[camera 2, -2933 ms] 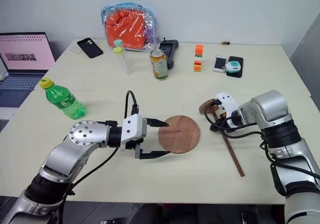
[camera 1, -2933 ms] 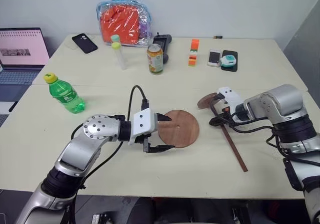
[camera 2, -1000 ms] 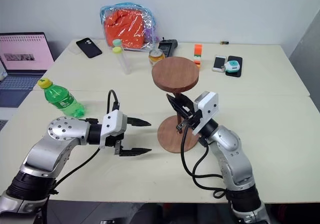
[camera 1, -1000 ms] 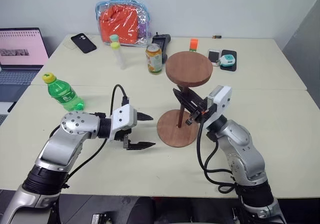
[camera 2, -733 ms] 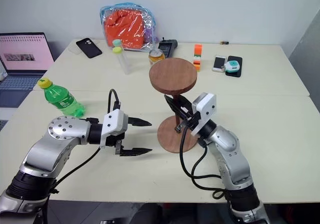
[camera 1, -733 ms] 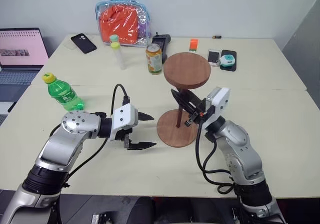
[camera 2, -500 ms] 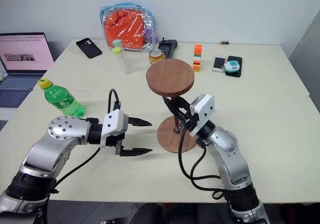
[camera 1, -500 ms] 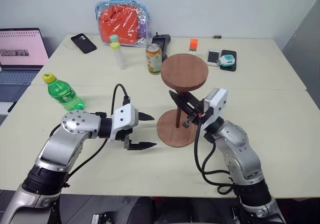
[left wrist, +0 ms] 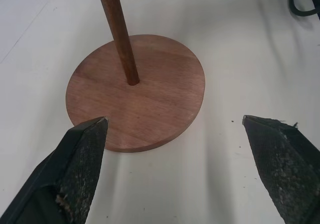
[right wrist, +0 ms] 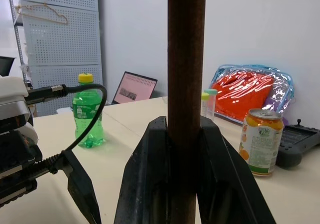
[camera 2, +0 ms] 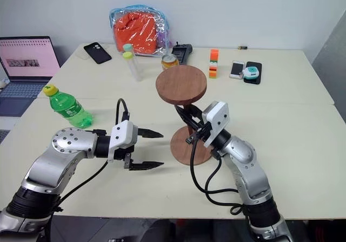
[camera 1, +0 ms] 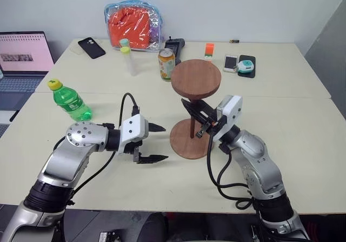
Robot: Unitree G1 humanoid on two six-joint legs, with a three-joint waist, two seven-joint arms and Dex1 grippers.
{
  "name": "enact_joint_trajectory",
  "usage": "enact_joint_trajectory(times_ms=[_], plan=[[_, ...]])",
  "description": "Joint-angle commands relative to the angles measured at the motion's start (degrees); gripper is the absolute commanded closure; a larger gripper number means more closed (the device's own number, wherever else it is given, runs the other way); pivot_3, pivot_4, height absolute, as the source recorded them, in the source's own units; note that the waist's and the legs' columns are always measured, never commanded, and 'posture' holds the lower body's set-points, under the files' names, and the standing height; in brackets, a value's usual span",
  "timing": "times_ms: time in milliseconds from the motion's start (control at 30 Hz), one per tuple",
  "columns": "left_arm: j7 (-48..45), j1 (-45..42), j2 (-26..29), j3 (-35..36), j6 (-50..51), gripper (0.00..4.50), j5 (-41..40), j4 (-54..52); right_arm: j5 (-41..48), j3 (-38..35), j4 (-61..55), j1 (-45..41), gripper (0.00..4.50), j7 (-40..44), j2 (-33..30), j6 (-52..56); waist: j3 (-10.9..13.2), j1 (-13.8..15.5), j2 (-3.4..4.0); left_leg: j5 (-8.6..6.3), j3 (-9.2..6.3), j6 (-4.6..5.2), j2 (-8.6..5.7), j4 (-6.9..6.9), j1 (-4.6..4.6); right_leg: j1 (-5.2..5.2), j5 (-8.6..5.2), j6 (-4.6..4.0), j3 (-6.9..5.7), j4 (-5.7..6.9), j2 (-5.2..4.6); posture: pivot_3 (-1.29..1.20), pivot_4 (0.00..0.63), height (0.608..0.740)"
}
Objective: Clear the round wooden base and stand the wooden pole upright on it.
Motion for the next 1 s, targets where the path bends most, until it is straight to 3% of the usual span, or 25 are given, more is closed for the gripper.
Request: enact_joint_trajectory(times_ms=[33, 433, 1000], plan=[[0.86, -0.41, -0.15, 3.17, 1.10, 0.00, -2.60, -0.89, -1.67, 0.46, 4.04, 2.36, 4.25, -0.73, -1.16, 3.62, -0.05, 0.02, 0.00, 0.00, 0.00, 0.00, 0.00, 0.00, 0.02, 0.02, 0.00, 0.00, 0.00, 0.00, 0.00, 0.00, 0.150, 0.740], [1.32, -0.72, 1.10, 5.46, 5.30, 0.00, -5.97, -2.31, -2.27, 0.90, 6.72, 3.99, 4.25, -0.68, -3.36, 7.18, -0.15, 0.22, -0.01, -0.05, -0.11, 0.06, -0.01, -0.46, 1.77, 1.93, -0.06, -0.01, -0.10, -0.70, 0.03, 0.00, 0.150, 0.740], [1.30, -0.05, 1.33, 4.88, 4.56, 0.00, -5.41, -2.75, -1.09, -0.35, 7.68, 5.52, 4.25, -3.38, -4.22, 12.85, -1.04, 0.32, -0.11, -0.05, -0.11, 0.05, -0.03, -0.75, 1.88, 2.02, -0.06, -0.01, -0.10, -0.98, -0.02, 0.00, 0.150, 0.740]])
